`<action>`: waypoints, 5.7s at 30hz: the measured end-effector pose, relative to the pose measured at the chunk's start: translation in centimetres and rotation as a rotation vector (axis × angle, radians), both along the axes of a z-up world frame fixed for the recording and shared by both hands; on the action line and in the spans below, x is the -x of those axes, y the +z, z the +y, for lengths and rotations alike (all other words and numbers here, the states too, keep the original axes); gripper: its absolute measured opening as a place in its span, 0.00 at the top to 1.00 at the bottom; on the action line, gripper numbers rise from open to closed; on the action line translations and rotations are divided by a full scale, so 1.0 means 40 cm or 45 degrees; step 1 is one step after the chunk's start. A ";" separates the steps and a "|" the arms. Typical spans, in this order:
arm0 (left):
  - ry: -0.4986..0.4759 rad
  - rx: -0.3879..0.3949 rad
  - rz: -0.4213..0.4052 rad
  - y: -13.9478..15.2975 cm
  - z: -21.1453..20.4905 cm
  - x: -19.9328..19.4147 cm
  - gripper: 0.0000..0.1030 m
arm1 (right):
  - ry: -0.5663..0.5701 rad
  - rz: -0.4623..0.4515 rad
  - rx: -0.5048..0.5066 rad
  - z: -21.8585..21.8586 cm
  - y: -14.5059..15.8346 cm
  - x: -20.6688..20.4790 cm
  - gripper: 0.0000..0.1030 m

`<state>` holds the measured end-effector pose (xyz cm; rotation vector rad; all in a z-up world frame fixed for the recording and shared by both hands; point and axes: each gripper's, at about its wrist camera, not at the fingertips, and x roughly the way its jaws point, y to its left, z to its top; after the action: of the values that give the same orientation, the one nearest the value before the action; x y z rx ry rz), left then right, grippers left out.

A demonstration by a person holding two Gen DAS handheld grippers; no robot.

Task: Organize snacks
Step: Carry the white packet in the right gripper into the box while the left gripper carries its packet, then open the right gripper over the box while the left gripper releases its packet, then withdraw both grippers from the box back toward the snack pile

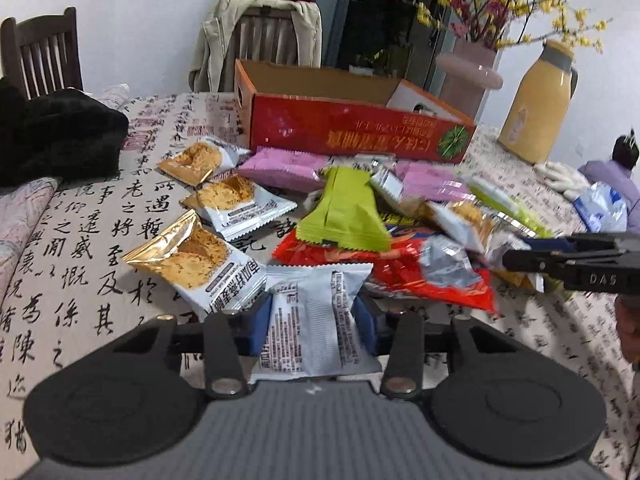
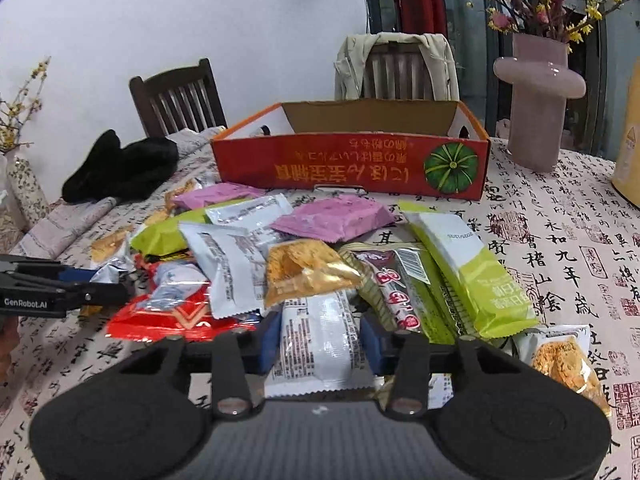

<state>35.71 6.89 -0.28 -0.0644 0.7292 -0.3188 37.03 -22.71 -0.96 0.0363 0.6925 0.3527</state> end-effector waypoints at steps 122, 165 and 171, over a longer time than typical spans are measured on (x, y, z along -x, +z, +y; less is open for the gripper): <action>0.178 -0.163 -0.128 0.245 -0.184 -0.727 0.20 | -0.267 -0.085 0.151 -0.005 0.223 -0.767 0.23; 0.067 -0.168 -0.593 0.234 0.372 0.585 0.00 | -0.372 -0.374 -0.003 0.106 0.205 0.357 0.10; 0.003 -0.239 -0.734 0.193 0.531 0.697 0.00 | -0.485 -0.348 0.014 0.079 0.186 0.409 0.10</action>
<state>7.85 28.13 7.43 0.1987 0.1838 -0.2481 20.66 -19.57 6.49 0.1063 0.4044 -0.0140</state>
